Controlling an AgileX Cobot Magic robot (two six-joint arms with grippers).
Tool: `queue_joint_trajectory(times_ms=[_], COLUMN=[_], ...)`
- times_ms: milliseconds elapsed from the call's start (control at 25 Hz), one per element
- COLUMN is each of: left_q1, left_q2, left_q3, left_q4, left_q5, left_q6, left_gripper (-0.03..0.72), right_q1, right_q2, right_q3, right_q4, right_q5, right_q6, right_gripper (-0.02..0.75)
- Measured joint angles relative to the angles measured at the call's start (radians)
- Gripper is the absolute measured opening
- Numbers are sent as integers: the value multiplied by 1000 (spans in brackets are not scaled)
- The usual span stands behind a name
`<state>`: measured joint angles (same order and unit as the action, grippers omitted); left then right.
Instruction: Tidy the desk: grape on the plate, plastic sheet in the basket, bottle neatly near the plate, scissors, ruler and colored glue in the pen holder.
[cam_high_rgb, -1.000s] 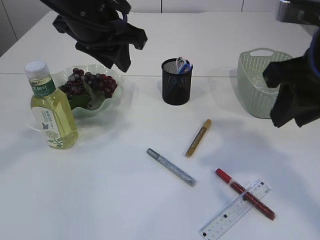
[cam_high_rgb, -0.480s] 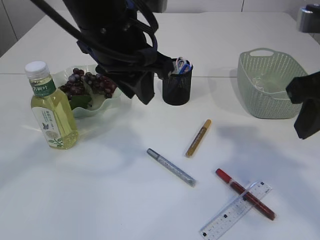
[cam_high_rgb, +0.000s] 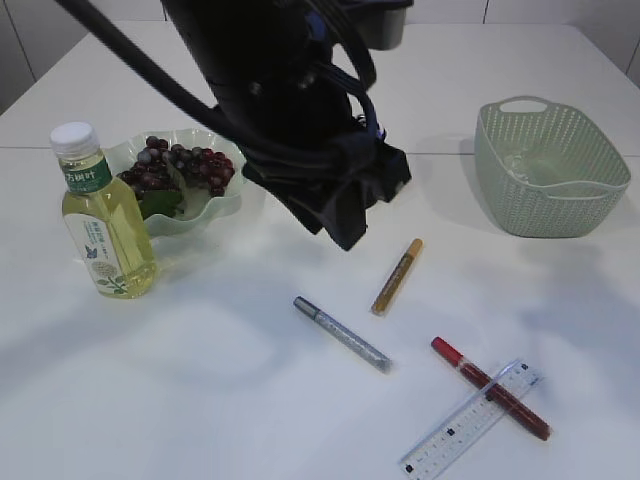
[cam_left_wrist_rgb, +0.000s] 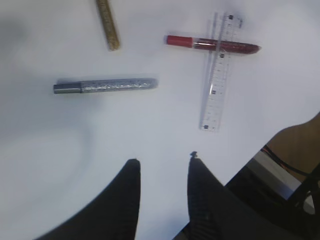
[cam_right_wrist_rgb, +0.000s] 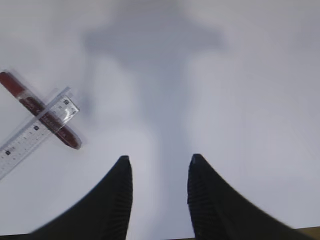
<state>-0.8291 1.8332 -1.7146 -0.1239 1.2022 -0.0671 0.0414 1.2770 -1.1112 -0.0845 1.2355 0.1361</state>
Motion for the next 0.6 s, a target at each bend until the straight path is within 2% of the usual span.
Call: queue_joint_trajectory(times_ms=[120,280,520,600], left_q1=[-32,-83,-127,-127], left_q2=[30,77,114,122], left_q3=[0,0,0,0], left_q4=[-13,-16,-27,-44], left_q5=[9,11,3,1], left_q6=[12,18,29,44], left_gripper=[240,240,240,240], right_q1=[-4,-11,-11,-11], right_q2=[0,0,-6,-6], right_q3=[9,75,218,249], right_q4=[-38,-32,146,163], right_q5=[0,0,-5,-7], right_q6=[-4,-16,-150,-169], right_gripper=[310,311,311,311])
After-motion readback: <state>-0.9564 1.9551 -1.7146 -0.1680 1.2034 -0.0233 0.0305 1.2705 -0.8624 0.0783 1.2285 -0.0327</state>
